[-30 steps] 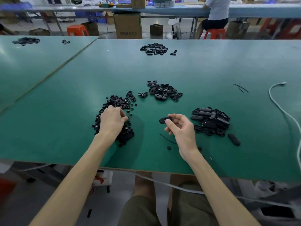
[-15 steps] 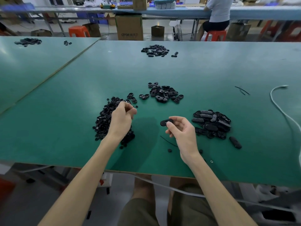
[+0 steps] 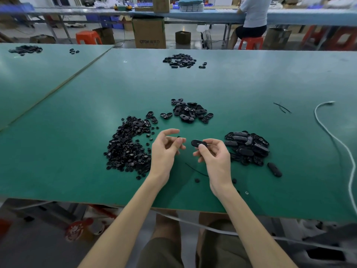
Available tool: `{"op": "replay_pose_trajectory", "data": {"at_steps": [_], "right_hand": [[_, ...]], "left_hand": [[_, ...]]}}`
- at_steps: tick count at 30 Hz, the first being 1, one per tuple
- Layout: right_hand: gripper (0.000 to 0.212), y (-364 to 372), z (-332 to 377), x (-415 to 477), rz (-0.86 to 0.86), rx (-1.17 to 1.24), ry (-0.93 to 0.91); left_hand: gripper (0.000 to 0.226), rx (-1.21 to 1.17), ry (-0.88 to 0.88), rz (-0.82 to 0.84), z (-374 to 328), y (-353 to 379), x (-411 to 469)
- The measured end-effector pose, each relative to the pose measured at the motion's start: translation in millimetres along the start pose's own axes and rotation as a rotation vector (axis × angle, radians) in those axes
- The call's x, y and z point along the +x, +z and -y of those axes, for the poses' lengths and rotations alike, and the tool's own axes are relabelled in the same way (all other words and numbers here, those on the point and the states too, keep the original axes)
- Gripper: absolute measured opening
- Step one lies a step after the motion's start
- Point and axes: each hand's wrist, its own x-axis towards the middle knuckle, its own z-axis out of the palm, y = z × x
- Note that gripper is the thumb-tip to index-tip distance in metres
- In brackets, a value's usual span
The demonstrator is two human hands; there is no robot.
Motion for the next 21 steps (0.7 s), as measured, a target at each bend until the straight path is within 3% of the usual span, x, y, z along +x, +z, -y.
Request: {"op": "replay_pose_trajectory", "data": {"at_steps": [6,21], "right_hand": [[0.008,0.0,1.0,-1.2,0.0,0.02,0.002],[0.011,-0.9,0.0,-3.3,0.017,-0.058,0.009]], "left_hand": [[0.006,0.031,0.011,0.021,-0.3,1.8,-2.2],[0.009,0.077,0.054,0.078,3.0,0.8,-1.3]]}}
